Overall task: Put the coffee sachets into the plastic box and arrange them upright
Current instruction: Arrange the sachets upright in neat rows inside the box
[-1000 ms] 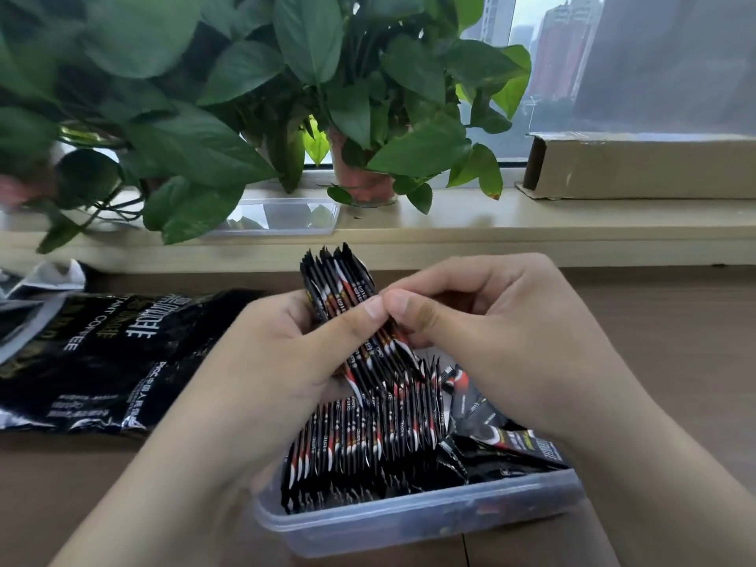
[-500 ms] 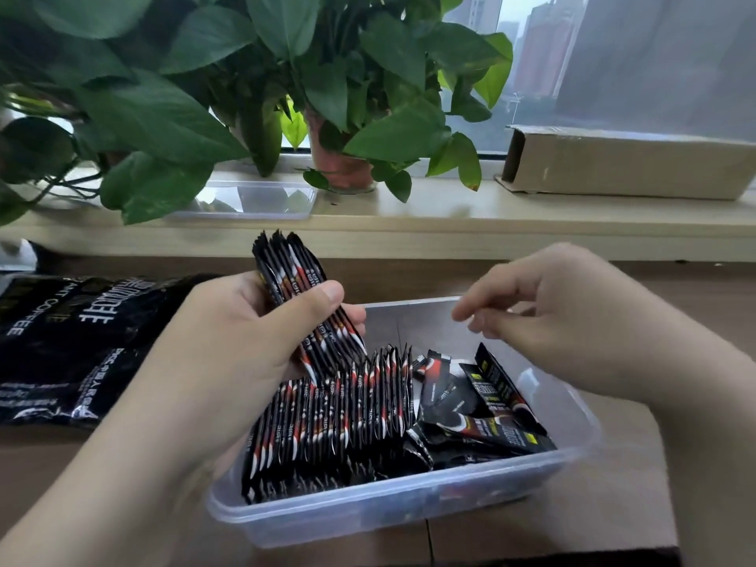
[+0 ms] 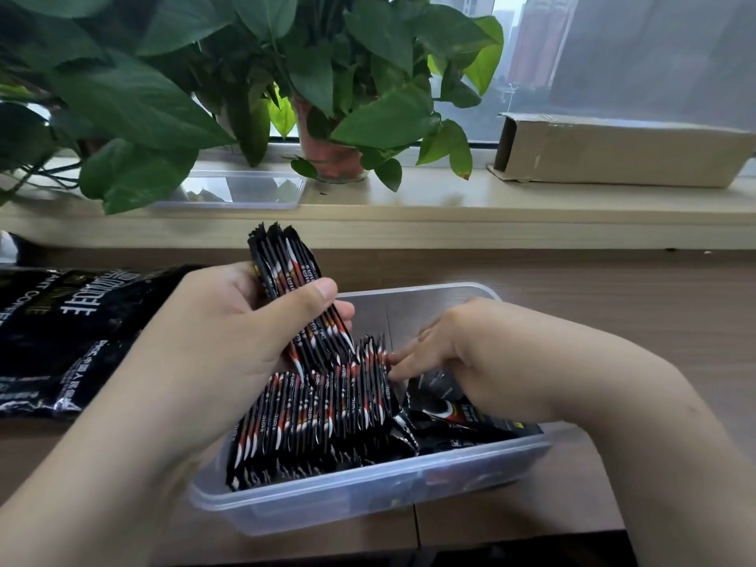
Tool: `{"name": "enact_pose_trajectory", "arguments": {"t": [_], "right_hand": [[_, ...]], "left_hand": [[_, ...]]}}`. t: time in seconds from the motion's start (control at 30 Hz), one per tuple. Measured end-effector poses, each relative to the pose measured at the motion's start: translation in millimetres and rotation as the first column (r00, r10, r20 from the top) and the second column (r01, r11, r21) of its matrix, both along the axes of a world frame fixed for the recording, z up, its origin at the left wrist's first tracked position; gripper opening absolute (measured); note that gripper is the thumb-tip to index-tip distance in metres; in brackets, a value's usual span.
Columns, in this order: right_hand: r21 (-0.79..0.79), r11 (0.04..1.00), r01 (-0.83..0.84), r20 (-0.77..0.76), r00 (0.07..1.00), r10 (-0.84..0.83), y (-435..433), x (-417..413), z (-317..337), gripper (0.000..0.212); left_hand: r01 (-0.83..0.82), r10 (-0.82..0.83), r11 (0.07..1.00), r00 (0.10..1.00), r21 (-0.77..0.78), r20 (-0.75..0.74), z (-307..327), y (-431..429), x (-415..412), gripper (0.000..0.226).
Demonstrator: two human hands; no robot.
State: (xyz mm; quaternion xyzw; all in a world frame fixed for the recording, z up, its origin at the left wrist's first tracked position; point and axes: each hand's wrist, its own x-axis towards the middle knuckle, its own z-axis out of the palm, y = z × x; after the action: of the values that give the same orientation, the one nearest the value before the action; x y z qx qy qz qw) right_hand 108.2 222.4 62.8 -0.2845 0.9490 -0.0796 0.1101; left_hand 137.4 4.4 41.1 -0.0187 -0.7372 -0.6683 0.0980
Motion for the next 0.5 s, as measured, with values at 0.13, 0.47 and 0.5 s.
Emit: {"name": "enact_pose_trajectory", "arguments": {"t": [0.13, 0.47, 0.5], "right_hand": [[0.017, 1.000, -0.003, 0.025, 1.000, 0.002, -3.3, 5.9, 7.2, 0.078], [0.065, 0.997, -0.050, 0.082, 0.996, 0.045, -7.4, 16.0, 15.2, 0.063], [0.066, 0.996, -0.053, 0.083, 0.995, 0.048, -6.7, 16.2, 14.9, 0.058]], "left_hand": [[0.073, -0.072, 0.995, 0.997, -0.069, 0.022, 9.0, 4.1, 8.9, 0.010], [0.453, -0.384, 0.819, 0.889, -0.352, 0.249, 26.8, 16.0, -8.4, 0.025], [0.469, -0.389, 0.800, 0.880, -0.375, 0.273, 28.1, 18.3, -14.1, 0.030]]}}
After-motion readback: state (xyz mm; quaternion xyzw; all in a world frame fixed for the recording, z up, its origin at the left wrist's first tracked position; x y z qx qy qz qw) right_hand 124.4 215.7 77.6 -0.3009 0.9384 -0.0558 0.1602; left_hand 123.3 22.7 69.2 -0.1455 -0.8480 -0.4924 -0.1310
